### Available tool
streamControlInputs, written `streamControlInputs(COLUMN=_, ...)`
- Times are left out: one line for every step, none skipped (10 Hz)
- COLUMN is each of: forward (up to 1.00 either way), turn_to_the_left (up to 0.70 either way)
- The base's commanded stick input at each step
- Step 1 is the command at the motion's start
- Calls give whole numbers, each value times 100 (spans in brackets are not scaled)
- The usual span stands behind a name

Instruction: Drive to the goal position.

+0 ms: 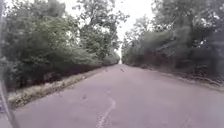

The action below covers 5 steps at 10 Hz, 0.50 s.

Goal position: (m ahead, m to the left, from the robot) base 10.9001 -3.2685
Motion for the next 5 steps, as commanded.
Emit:
streamControlInputs(forward=70, turn_to_the_left=0)
streamControlInputs(forward=70, turn_to_the_left=0)
streamControlInputs(forward=70, turn_to_the_left=0)
streamControlInputs(forward=70, turn_to_the_left=0)
streamControlInputs(forward=70, turn_to_the_left=0)
